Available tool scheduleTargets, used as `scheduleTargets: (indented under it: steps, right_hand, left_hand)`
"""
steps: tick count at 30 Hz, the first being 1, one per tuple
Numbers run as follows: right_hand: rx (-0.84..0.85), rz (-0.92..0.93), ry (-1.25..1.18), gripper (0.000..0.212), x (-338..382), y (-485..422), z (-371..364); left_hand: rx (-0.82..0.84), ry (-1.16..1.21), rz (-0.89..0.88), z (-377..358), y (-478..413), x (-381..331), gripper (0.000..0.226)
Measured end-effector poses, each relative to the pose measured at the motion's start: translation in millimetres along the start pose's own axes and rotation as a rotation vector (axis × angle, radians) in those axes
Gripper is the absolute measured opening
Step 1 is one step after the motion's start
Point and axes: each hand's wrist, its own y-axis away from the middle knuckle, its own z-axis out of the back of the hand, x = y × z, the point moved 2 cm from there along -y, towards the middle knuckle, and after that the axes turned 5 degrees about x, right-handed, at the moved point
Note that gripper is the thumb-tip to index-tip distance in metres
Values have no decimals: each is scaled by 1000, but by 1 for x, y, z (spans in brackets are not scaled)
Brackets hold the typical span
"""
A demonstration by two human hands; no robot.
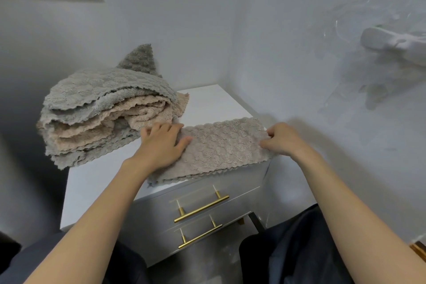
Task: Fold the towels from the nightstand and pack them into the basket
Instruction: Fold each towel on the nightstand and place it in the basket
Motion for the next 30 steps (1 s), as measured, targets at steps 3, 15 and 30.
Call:
scheduleTargets:
  steps: [3, 15, 30]
  right_hand:
    - [-234, 42, 192, 21, 12, -4, 1]
    - [-375, 311, -401, 26, 73, -69, -10]
    - [-173, 607, -357, 54, 100, -93, -31]
  left_hand:
    - [-14, 34, 73, 1, -1, 5, 54]
    - [41, 348, 75, 5, -3, 6, 44]
    - [-42, 404, 175, 1, -9, -17, 47]
